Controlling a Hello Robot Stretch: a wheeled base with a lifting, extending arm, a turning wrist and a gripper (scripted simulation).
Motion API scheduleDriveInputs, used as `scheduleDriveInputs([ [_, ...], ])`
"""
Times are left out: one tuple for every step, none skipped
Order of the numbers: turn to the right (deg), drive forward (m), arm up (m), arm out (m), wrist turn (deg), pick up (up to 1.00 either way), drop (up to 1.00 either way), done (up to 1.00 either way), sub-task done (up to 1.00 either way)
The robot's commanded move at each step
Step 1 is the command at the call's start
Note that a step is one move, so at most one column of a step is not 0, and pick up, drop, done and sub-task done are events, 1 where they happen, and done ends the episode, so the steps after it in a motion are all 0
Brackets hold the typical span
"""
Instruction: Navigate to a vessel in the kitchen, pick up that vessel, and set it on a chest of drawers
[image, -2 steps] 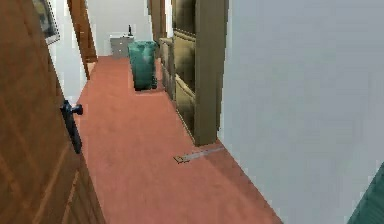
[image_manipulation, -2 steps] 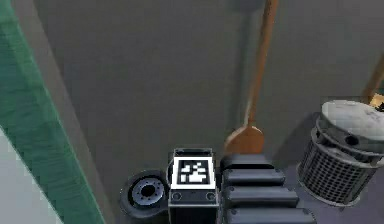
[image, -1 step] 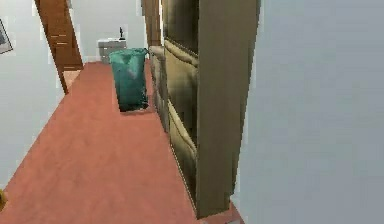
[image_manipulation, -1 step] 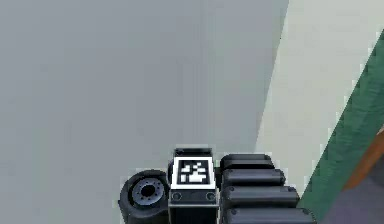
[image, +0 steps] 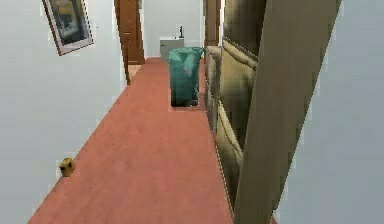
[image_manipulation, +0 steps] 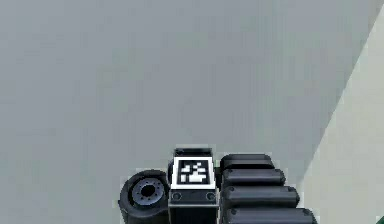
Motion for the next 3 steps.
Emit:
scheduleDriveInputs([
  [0.0,0.3,0.0,0.0,0.0,0.0,0.0,0.0,0.0],
  [-18.0,0.0,0.0,0.0,0.0,0.0,0.0,0.0,0.0],
  [0.0,0.5,0.0,0.0,0.0,0.0,0.0,0.0,0.0],
])
